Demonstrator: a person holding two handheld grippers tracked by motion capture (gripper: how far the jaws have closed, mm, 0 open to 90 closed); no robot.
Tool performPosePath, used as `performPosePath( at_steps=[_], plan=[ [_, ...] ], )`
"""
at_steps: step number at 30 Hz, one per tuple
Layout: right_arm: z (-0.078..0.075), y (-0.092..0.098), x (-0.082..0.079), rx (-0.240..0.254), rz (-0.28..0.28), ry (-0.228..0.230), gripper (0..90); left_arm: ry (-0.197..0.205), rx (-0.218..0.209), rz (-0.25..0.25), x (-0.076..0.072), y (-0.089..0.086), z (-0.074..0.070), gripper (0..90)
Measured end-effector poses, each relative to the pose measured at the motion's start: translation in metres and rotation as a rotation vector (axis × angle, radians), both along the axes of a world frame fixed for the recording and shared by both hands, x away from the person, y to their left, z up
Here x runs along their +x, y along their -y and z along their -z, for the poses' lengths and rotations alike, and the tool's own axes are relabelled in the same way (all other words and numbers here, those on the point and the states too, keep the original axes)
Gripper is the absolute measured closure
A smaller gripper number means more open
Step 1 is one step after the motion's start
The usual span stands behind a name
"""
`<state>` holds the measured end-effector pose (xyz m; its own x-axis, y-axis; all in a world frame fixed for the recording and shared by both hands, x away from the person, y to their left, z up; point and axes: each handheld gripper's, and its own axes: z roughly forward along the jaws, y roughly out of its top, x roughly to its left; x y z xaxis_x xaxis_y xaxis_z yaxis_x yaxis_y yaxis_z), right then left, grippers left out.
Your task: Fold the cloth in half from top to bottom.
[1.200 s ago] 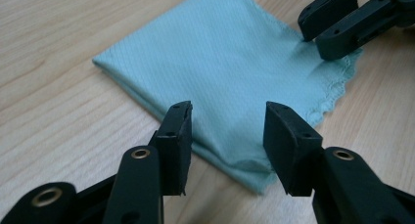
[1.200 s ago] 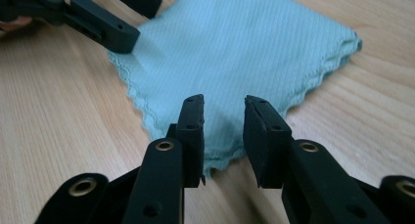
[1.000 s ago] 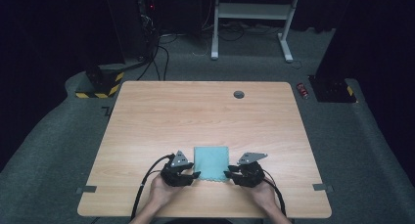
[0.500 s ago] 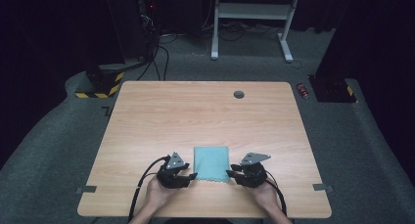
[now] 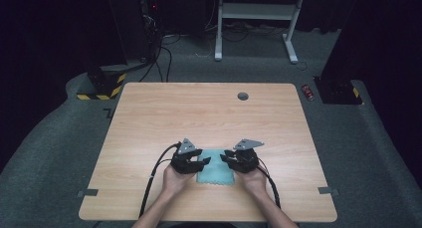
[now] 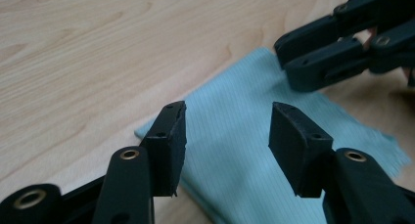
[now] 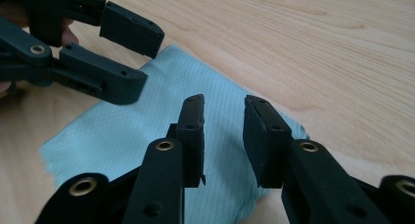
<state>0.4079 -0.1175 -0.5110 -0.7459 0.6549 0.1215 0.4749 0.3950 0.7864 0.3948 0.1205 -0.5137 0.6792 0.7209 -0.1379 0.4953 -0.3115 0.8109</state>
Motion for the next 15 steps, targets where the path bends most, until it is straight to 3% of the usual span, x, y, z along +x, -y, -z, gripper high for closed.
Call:
performPosePath(
  at_steps=[8, 12, 15],
  plan=[
    [0.012, -0.004, 0.02, -0.029, 0.049, -0.043, 69.6, -0.032, 0.068, -0.042, 0.016, -0.001, 0.01, 49.4],
    [0.01, -0.001, 0.02, -0.049, 0.063, -0.034, 68.7, -0.024, 0.077, -0.056, 0.015, -0.004, 0.009, 49.1],
    [0.006, 0.003, 0.018, -0.038, 0.063, -0.025, 67.3, -0.032, 0.035, -0.072, 0.013, -0.012, 0.005, 47.9]
  ],
)
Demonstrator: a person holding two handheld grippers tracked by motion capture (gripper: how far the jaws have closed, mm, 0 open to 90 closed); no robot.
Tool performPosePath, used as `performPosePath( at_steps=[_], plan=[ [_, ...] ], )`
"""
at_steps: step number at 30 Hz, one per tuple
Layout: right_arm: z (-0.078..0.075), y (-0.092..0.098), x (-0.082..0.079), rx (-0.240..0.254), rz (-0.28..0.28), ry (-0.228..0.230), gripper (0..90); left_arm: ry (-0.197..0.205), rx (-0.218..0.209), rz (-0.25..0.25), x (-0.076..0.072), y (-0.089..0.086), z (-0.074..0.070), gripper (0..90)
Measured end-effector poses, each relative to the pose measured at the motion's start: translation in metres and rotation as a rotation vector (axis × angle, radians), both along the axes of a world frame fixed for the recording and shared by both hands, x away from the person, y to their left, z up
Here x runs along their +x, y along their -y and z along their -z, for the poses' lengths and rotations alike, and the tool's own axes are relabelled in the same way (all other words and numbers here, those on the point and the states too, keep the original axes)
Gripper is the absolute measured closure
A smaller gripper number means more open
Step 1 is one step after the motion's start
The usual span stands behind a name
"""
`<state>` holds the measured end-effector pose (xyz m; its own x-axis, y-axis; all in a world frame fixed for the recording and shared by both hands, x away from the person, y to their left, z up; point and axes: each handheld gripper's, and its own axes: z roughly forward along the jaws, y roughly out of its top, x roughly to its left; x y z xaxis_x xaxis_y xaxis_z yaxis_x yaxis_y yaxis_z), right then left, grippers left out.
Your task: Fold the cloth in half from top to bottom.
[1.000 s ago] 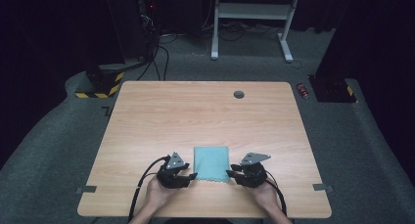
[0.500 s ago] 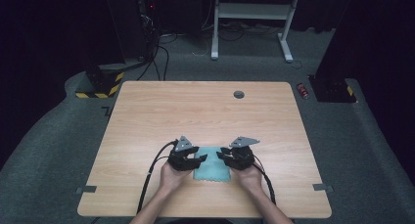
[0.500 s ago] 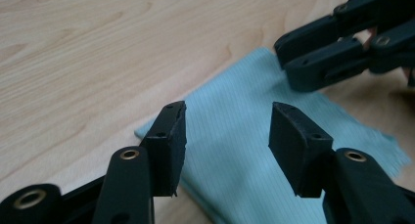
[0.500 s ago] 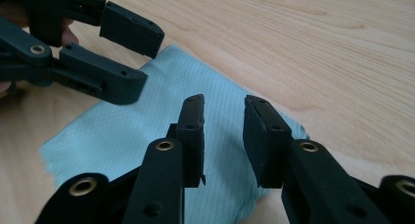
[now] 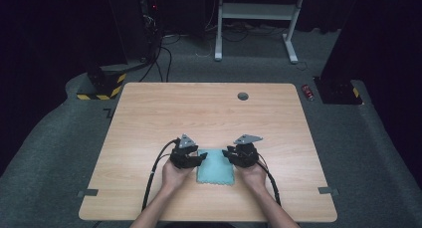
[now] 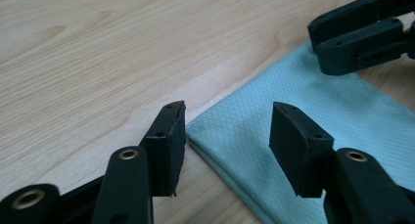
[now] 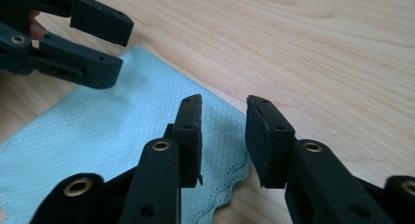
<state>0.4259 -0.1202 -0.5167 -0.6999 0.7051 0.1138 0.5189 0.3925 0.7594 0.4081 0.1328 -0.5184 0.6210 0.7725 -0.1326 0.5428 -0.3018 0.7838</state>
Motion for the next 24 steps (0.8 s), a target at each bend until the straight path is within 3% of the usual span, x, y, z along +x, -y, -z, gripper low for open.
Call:
performPosePath(
  at_steps=[9, 24],
  plan=[
    [-0.016, 0.025, -0.009, 0.038, 0.018, 0.047, 63.8, 0.036, -0.063, -0.031, -0.012, -0.026, -0.016, 45.9],
    [-0.023, 0.074, -0.029, 0.042, 0.105, 0.087, 61.5, 0.061, -0.077, -0.103, -0.036, -0.063, -0.02, 42.2]
  ],
)
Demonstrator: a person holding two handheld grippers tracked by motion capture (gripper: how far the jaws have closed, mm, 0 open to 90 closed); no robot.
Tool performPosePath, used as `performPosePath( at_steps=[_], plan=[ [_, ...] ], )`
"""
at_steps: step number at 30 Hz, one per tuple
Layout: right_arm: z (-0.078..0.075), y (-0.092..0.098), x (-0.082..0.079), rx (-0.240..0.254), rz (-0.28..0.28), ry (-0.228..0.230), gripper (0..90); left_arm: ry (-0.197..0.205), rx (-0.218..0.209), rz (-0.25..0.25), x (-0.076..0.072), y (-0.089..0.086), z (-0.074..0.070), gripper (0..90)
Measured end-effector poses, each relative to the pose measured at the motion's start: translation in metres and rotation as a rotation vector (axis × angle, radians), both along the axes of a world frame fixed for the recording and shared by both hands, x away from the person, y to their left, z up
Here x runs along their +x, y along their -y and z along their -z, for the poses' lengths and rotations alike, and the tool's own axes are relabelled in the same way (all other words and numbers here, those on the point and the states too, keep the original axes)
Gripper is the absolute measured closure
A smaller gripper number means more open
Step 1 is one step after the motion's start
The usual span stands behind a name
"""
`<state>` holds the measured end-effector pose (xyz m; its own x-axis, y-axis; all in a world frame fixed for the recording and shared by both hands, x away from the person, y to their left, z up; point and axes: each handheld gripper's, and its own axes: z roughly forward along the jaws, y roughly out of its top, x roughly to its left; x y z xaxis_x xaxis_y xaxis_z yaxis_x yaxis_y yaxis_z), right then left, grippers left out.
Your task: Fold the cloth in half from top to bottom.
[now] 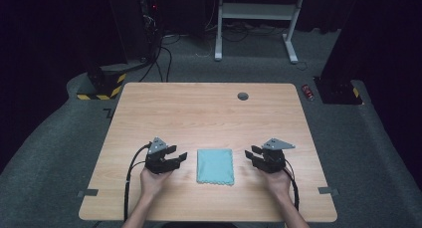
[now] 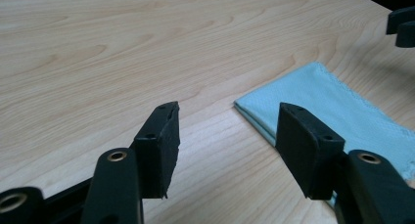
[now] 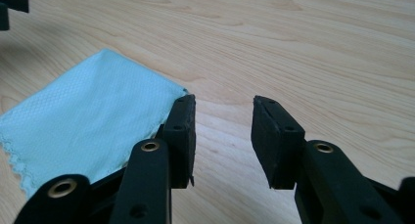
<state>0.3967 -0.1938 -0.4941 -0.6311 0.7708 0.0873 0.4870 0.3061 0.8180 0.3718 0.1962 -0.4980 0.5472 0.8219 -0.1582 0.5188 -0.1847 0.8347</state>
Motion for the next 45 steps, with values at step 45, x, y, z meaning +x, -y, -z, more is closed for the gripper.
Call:
performPosePath(
  at_steps=[45],
  plan=[
    [0.029, 0.028, -0.019, -0.164, 0.078, -0.046, 50.7, -0.047, 0.214, -0.124, -0.023, -0.019, 0.03, 35.3]
  ],
)
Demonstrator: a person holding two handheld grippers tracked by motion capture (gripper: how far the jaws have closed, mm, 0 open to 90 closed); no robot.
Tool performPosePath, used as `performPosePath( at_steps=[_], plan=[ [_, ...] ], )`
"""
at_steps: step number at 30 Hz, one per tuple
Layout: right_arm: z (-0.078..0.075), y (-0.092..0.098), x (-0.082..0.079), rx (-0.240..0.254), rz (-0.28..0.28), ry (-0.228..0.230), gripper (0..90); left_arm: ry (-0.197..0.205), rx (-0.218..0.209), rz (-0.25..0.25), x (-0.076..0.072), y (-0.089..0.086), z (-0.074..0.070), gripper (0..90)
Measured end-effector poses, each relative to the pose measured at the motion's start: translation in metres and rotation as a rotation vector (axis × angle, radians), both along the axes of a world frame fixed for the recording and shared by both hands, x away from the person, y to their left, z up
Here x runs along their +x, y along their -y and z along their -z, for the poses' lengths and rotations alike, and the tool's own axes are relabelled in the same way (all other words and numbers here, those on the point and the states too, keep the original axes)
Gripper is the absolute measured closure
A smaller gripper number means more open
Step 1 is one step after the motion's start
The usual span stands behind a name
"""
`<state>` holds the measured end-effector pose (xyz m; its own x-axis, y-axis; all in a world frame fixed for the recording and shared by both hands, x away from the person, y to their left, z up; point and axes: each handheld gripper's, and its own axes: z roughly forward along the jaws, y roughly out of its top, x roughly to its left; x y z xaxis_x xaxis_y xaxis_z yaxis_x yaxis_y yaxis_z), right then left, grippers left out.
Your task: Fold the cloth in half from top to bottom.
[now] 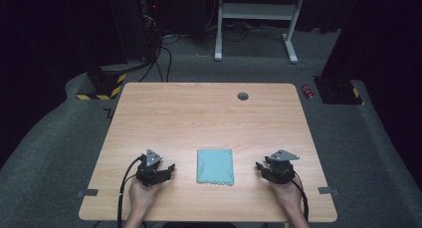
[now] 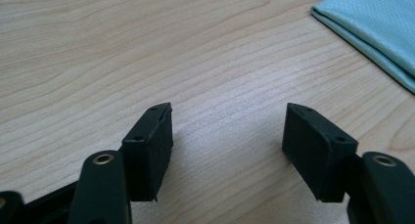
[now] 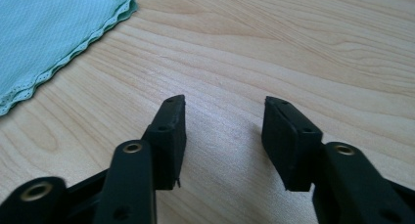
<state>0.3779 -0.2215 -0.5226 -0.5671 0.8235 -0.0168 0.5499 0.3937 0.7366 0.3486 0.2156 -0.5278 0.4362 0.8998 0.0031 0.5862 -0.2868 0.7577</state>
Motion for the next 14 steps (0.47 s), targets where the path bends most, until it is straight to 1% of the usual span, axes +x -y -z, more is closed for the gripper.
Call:
performPosePath(
  at_steps=[2, 4, 14],
  plan=[
    [0.0002, 0.0001, 0.0005, 0.001, 0.0, -0.004, 47.3, -0.003, -0.001, -0.007, 0.0001, -0.0002, 0.0, 34.0],
    [0.0002, -0.0001, 0.0005, -0.001, -0.001, -0.002, 46.6, -0.005, 0.0, -0.013, 0.0, 0.0, 0.0, 33.2],
    [0.0002, -0.0001, 0.0007, -0.001, 0.001, -0.003, 46.3, -0.006, 0.0, -0.015, 0.0, -0.0001, 0.0, 32.4]
  ],
)
